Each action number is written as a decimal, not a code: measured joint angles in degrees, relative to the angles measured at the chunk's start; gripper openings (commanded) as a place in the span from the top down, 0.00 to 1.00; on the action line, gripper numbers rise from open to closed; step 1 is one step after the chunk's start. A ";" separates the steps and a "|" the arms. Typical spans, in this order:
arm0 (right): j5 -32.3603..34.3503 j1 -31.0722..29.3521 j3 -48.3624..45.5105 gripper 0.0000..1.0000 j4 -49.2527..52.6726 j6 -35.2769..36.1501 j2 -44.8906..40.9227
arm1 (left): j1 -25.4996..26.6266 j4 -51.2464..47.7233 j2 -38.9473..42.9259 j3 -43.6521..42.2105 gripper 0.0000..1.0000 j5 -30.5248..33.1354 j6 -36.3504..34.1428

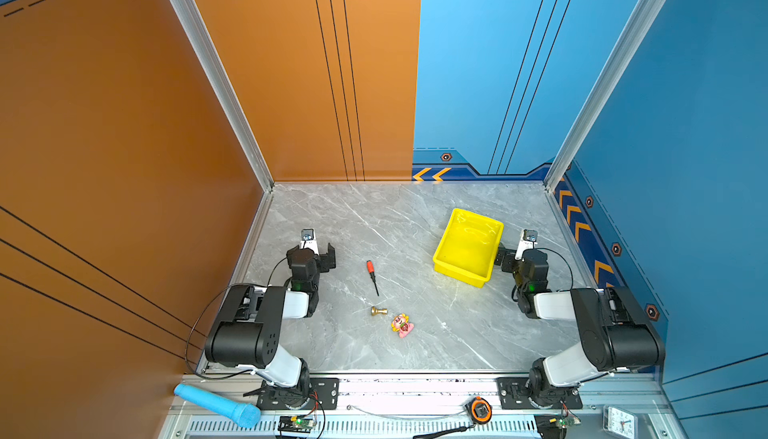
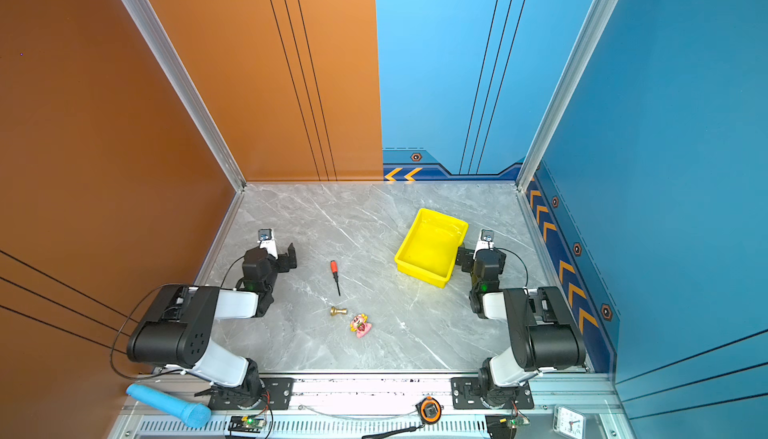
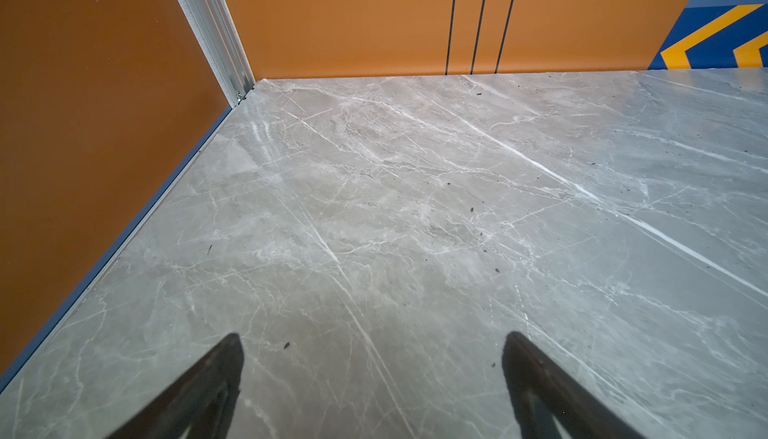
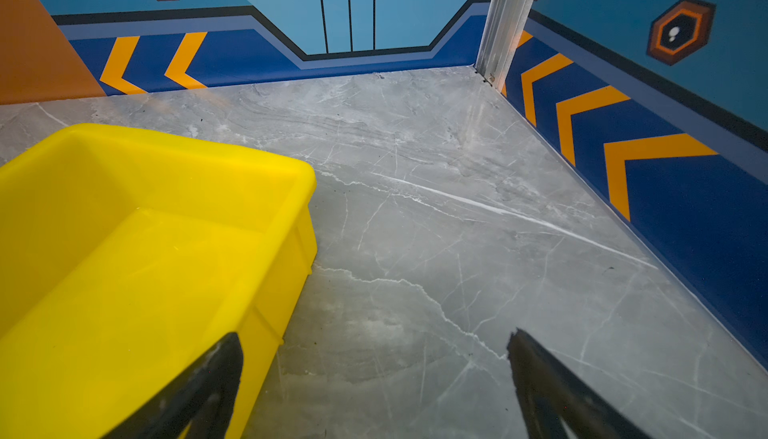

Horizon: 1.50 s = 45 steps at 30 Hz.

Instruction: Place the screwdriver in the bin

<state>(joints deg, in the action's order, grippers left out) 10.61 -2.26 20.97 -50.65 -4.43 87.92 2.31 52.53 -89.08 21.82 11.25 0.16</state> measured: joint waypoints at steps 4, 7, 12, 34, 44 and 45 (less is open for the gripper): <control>0.00 0.00 0.00 0.00 0.00 0.00 0.00 | 0.00 0.00 0.00 0.00 0.02 -0.02 0.00; 0.02 0.00 0.00 0.00 0.00 0.00 0.00 | 0.00 0.00 0.00 0.00 0.02 -0.02 0.00; 0.02 0.00 0.00 0.00 0.00 0.00 0.00 | 0.00 0.00 0.00 0.00 0.02 -0.02 0.00; 0.20 -0.07 1.81 0.00 6.27 -0.02 -4.42 | 0.00 -2.60 3.13 0.00 0.02 0.07 0.04; 3.87 -3.04 5.05 0.00 23.21 -2.36 -20.15 | -0.04 -31.41 20.46 7.78 0.02 0.02 3.04; 4.46 -3.39 5.40 0.00 25.35 -3.17 -21.68 | -0.04 -34.80 22.05 8.83 0.02 0.04 4.24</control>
<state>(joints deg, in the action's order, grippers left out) 15.07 -5.65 26.37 -25.30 -7.60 66.24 2.26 17.74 -67.02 30.65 11.29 4.40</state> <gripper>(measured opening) 0.999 0.979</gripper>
